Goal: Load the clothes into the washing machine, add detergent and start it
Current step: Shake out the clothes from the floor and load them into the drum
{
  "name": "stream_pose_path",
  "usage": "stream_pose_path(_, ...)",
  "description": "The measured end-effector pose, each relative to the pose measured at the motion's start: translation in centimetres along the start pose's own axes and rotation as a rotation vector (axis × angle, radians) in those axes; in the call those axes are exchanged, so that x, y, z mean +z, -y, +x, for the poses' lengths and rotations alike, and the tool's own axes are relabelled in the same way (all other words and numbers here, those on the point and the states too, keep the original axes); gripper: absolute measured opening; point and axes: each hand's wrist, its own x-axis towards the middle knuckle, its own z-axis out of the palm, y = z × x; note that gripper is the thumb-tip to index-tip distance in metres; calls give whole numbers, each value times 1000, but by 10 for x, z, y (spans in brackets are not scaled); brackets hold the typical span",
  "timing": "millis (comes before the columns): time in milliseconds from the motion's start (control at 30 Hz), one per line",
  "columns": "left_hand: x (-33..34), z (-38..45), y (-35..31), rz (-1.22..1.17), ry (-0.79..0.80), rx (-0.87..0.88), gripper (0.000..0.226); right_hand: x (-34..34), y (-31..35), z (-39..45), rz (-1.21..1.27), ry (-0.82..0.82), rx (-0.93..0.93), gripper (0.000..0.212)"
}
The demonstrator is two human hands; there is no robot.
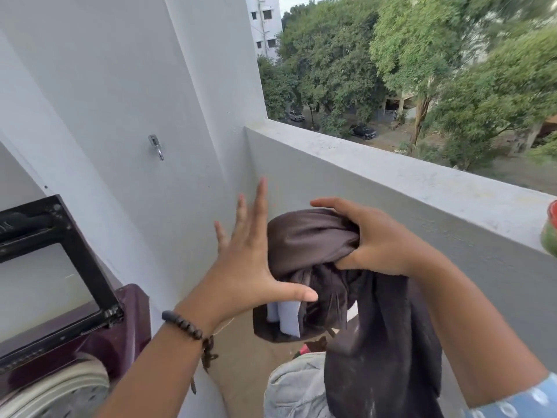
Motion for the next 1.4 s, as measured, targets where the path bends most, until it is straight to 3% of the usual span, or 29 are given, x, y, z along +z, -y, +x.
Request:
stream_pose_path(100,5,12,3,-32,98,12,140,-3,12,0,5,74,-61,96)
stream_pose_path(233,14,12,9,-393,-73,32,93,-6,14,-4,82,53,-98,101)
stream_pose_path(300,13,13,11,-515,-118,20,81,-9,9,-8,126,81,-37,109)
stream_pose_path(433,2,19,18,-712,-130,20,77,-9,-13,-18,237,228,170,117)
stream_pose_path(500,-7,21,25,-784,-127,29,76,-1,-22,-23,358,256,223,103)
stream_pose_path(633,-18,20,35,-823,-47,31,73,8,-25,-26,468,160,257,55)
stream_pose_path(800,-24,16,47,-852,-16,10,70,-15,-23,-18,323,104,241,50)
stream_pose_path(900,-25,12,52,-827,-19,4,77,-32,-21,-19,383,26,188,39)
stream_pose_path(1033,-21,10,45,-922,-192,-31,66,-22,-14,-17,551,-69,91,34)
stream_pose_path(1133,-17,11,42,-1068,-370,-97,60,-1,-14,-16,762,-32,46,50)
stream_pose_path(1200,-14,12,45,-1174,-477,-144,62,11,-18,-17,846,67,25,78)
stream_pose_path(1333,-2,11,44,-1358,-638,-216,46,28,-21,-21,851,151,31,111)
stream_pose_path(1400,1,11,43,-1425,-667,-249,51,33,-22,-24,795,146,66,119)
